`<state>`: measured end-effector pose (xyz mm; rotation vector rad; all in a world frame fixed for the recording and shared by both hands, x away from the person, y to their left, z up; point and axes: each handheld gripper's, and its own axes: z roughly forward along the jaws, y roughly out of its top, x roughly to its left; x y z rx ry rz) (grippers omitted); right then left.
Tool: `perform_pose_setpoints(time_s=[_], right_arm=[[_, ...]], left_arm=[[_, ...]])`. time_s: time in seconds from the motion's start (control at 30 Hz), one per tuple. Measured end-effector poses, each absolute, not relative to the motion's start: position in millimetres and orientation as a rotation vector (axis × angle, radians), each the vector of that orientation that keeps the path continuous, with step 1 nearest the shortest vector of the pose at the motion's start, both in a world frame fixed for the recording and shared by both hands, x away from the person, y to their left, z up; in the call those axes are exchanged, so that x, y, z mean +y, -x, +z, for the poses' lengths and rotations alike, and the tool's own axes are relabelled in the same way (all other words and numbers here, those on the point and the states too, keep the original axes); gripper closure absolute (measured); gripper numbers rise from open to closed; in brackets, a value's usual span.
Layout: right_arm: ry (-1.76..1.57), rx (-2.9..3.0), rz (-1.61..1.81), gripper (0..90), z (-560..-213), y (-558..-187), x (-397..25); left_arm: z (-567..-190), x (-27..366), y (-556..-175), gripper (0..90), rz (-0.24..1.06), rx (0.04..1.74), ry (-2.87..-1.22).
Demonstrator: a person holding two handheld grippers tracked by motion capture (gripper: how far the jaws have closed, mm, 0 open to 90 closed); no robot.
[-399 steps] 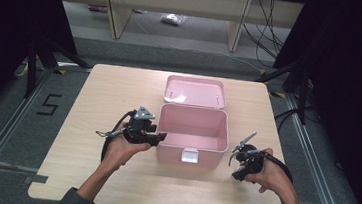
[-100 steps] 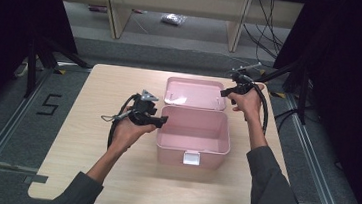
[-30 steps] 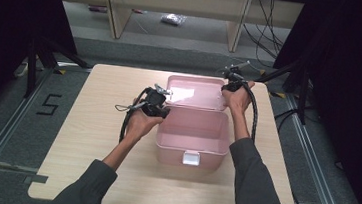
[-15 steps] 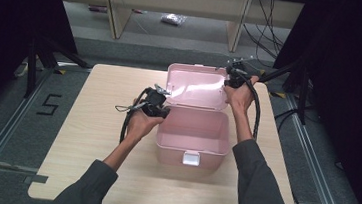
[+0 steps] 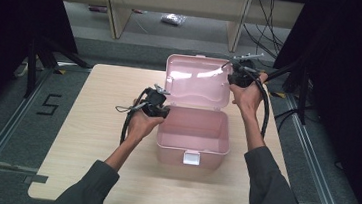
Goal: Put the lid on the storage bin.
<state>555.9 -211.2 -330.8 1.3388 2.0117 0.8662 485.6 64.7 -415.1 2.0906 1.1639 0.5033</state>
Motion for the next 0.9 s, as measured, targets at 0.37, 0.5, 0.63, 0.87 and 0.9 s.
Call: perform_pose_setpoints(time_s=[0.37, 0.5, 0.63, 0.87, 0.9], right_arm=[[-1.252, 2.016, 0.921, 84.2, -313.6, -527.2, -218.0], [-1.238, 2.005, 0.940, 84.4, -311.8, -521.1, -219.9], [-1.202, 2.009, 0.950, 84.5, -311.5, -514.8, -222.9], [-1.198, 1.995, 0.976, 84.5, -309.7, -502.7, -222.8], [-1.192, 1.988, 0.989, 84.6, -310.2, -501.7, -223.2]], left_arm=[[-414.6, 63.0, -485.2, 77.0, 0.517, 1.172, -2.092], [-414.8, 62.2, -485.0, 76.8, 0.522, 1.172, -2.093], [-414.9, 61.8, -485.1, 76.7, 0.520, 1.176, -2.091], [-415.5, 62.7, -485.5, 76.6, 0.522, 1.169, -2.090], [-415.5, 62.8, -485.5, 76.6, 0.523, 1.168, -2.090]])
